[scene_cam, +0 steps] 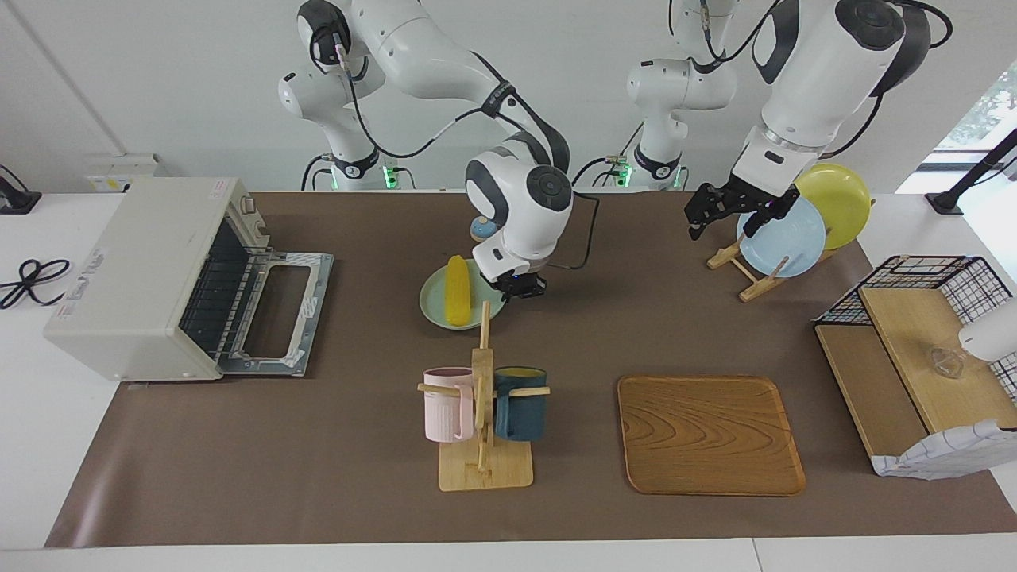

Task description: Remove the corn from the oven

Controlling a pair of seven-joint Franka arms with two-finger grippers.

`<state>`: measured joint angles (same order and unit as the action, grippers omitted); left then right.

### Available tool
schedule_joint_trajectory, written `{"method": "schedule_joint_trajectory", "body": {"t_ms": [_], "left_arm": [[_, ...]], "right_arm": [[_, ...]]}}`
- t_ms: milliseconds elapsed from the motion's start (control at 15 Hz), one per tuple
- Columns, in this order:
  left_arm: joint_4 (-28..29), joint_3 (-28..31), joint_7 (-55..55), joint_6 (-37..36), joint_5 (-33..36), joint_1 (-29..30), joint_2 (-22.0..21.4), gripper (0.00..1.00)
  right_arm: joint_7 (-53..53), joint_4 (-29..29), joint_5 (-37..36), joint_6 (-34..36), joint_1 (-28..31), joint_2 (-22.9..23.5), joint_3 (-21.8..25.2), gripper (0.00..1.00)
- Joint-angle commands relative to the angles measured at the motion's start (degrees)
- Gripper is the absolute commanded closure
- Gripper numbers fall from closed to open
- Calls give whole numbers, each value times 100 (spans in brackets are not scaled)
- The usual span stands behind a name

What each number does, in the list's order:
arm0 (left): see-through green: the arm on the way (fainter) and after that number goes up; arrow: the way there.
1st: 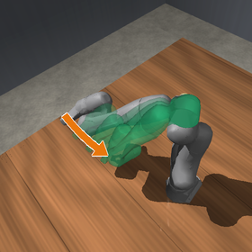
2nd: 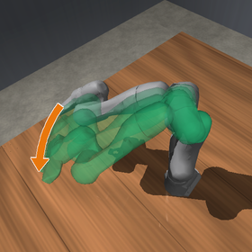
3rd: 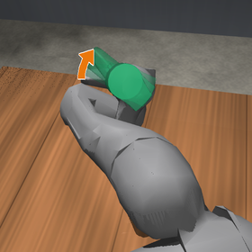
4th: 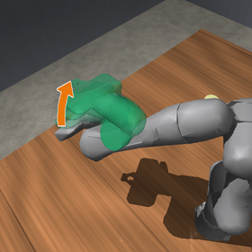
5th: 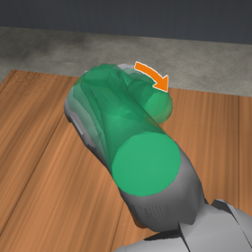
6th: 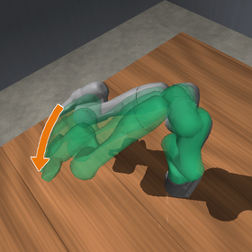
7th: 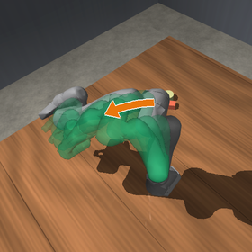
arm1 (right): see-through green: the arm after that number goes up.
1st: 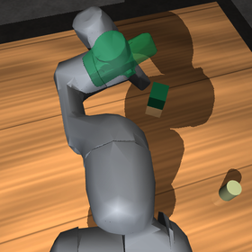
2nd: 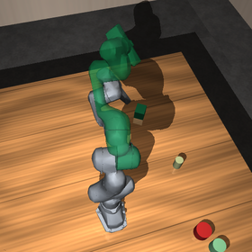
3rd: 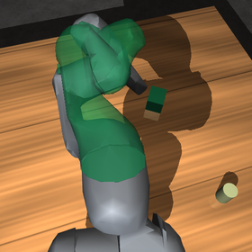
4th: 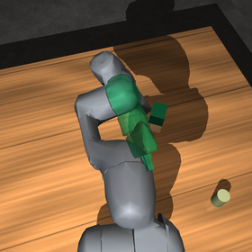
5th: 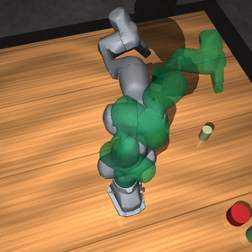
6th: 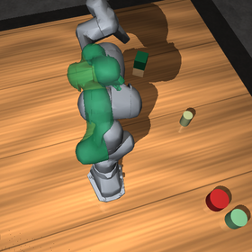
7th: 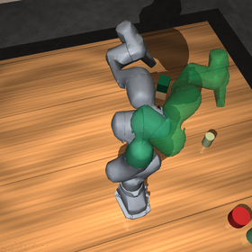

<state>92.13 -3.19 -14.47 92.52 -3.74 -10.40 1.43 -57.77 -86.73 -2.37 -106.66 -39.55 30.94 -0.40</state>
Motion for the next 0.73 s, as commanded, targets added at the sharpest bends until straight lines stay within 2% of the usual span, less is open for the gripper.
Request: {"method": "schedule_joint_trajectory", "body": {"t_ms": [0,133,332,532,665], "left_arm": [[200,64,15,99,-65,-58,-152,0],[200,64,24,108,-74,-67,-152,0],[200,64,24,100,-74,-67,-152,0],[200,64,6,152,-65,-76,-152,0],[331,64,23,327,-74,-50,-195,0]], "right_arm": [[-226,209,184,-109,-167,246,-22,100],[-182,183,166,-161,-114,237,-30,100],[-235,78,552,-426,-88,246,-30,100],[-252,78,668,-93,-166,211,-22,100],[-322,78,685,-249,-132,220,-30,81]]}}
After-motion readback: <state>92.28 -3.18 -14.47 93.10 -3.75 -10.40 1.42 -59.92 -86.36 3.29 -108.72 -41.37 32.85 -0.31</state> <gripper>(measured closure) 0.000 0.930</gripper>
